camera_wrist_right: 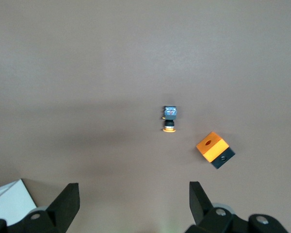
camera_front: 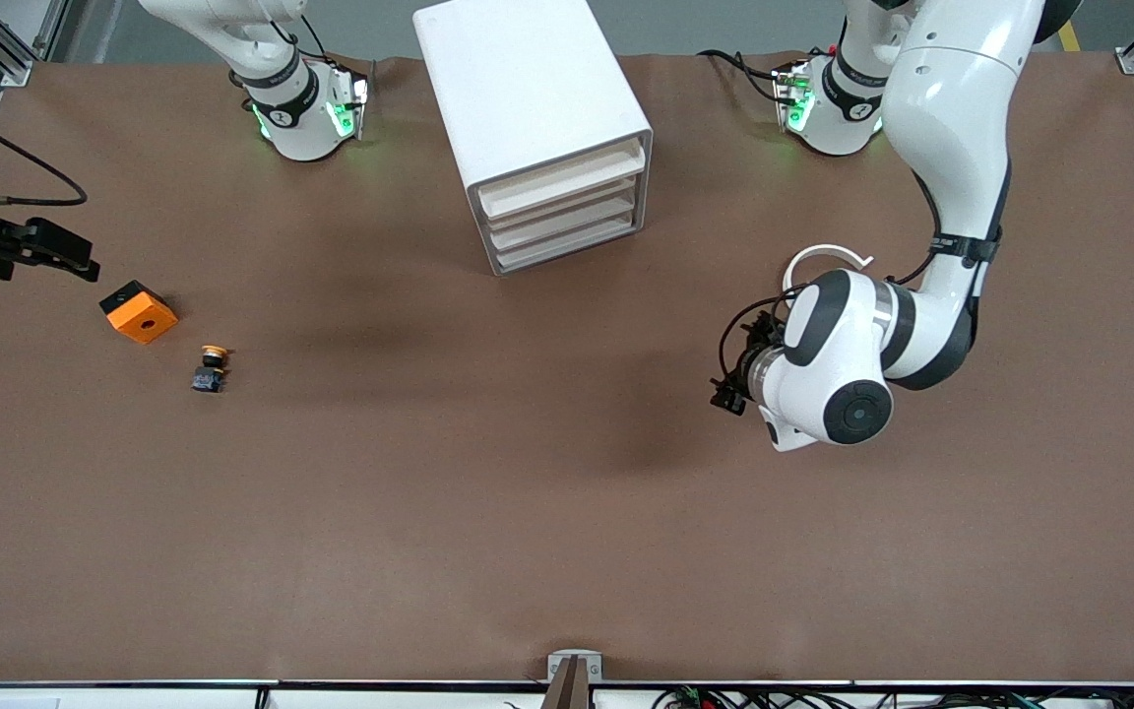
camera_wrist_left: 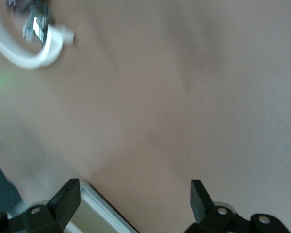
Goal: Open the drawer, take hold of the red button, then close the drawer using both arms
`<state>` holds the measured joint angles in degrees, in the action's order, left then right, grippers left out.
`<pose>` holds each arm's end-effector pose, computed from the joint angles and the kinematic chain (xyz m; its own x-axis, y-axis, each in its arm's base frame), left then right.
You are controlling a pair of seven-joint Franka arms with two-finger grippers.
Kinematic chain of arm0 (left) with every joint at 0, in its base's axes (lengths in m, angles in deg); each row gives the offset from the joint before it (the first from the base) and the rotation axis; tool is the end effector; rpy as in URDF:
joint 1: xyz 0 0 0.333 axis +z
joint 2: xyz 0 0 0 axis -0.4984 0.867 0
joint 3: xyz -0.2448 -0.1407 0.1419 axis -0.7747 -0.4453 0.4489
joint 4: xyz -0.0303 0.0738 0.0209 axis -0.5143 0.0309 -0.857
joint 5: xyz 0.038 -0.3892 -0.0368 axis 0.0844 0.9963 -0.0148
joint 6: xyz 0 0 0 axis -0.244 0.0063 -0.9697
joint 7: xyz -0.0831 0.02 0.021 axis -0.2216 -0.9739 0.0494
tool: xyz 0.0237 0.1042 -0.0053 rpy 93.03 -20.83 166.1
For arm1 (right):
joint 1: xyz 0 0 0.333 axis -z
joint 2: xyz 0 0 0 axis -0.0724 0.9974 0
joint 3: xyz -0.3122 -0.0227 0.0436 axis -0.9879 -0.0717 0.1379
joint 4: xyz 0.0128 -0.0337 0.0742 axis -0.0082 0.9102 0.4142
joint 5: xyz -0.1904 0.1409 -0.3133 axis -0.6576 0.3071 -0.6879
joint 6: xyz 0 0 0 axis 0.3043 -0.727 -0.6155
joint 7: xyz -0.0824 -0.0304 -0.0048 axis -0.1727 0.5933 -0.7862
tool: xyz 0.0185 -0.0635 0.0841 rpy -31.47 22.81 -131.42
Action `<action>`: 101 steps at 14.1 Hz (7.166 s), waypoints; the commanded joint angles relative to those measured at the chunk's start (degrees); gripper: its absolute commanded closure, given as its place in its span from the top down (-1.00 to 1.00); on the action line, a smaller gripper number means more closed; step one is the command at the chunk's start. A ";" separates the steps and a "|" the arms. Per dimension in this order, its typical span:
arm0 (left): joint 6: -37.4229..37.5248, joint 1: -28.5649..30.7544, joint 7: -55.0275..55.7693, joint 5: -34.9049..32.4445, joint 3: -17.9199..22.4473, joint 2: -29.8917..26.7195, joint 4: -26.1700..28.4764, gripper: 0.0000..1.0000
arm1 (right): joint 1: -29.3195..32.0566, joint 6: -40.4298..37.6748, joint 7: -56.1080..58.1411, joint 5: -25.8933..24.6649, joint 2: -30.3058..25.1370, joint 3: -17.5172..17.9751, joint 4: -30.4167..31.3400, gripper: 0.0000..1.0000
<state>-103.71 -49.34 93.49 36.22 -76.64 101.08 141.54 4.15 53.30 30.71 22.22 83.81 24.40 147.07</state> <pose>0.6085 -0.2813 0.2818 0.2448 0.9072 -0.3422 0.8329 -0.3774 -0.4047 0.5567 -0.0050 0.6086 0.9952 -0.0596 -0.0771 -0.0581 -0.9981 0.0215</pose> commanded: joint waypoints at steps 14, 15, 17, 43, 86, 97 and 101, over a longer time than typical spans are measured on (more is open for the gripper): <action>13.75 -8.23 25.73 31.11 -0.60 10.23 2.58 0.57 | -19.14 -2.41 -44.56 0.80 -0.68 0.23 -1.72 1.00; 14.01 -8.93 28.19 32.95 -0.60 10.58 2.58 0.49 | -20.90 -2.32 -48.25 0.80 -0.68 0.23 -2.25 1.00; 15.59 -9.99 31.80 34.81 -0.52 11.20 2.40 0.26 | -24.33 -1.80 -54.23 0.89 -0.59 0.23 -2.25 1.00; 21.84 -14.12 46.41 41.06 -0.60 14.36 2.40 -0.49 | -34.72 6.21 -76.67 6.61 5.56 0.23 -4.10 1.00; 21.22 -8.15 35.69 39.83 14.86 14.54 -5.59 -0.89 | -39.19 9.01 -82.71 6.16 10.83 0.15 -5.94 1.00; 21.58 -6.48 35.60 39.57 16.27 13.40 -9.72 1.00 | -47.37 16.66 -95.66 5.64 19.70 0.15 -5.77 1.00; 21.49 -3.76 35.60 39.48 17.58 13.13 -12.88 1.00 | -48.60 19.30 -95.66 5.81 23.39 0.15 -5.15 1.00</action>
<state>-82.70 -54.12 129.61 76.67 -60.08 114.46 130.62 -43.76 71.64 -64.04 28.06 104.93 25.09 142.92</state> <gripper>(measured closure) 0.000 0.000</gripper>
